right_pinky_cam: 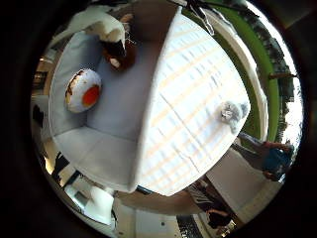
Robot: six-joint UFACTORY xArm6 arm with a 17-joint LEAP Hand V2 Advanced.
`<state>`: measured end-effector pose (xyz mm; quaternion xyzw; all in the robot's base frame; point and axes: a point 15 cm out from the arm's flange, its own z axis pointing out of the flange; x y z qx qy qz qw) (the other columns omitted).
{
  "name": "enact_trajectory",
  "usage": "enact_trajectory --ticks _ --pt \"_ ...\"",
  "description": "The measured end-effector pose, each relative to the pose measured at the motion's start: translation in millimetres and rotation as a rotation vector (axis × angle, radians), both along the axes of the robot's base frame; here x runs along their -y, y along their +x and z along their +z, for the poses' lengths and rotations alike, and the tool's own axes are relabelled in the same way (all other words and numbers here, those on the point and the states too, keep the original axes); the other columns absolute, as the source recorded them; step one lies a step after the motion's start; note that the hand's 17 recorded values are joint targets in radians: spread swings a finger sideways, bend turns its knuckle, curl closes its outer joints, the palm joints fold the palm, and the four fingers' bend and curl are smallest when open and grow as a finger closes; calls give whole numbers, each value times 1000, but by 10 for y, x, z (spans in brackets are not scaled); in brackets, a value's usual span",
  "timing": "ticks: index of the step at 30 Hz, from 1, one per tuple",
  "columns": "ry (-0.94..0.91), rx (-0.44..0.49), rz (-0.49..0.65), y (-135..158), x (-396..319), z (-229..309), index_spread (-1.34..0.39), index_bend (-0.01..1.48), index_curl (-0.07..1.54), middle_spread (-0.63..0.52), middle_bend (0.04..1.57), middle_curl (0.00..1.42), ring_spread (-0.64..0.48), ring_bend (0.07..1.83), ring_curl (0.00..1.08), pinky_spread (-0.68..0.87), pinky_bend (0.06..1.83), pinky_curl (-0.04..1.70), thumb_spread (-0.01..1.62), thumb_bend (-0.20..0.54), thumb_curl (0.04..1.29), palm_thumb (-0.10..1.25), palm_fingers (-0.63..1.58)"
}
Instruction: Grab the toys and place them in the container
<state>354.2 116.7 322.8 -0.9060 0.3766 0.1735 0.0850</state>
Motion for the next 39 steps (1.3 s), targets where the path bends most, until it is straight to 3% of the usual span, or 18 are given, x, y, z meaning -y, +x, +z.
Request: enact_trajectory --ticks 6,13,16,21,26,39 --pt "3 157 -138 717 768 350 -400 166 421 38 185 359 261 431 300 447 561 414 1119 -33 485 760 30" --pt "-242 288 -183 1573 1896 597 -352 152 372 31 180 349 249 429 306 422 520 379 1121 -35 469 718 54" --pt "-359 258 -187 1681 2368 359 -340 152 344 30 175 341 242 422 308 410 517 366 1120 -33 456 699 52" --pt "-524 285 -145 1953 2784 95 -339 150 310 27 175 336 237 409 309 401 518 351 1118 -30 435 691 35" --pt "-585 198 -85 2090 2774 -537 -349 143 276 29 180 333 239 401 311 388 511 338 1114 -27 419 696 1" --pt "-778 147 0 2333 2793 -1308 -321 152 232 29 177 320 238 359 309 387 500 308 1095 -31 374 697 -19"
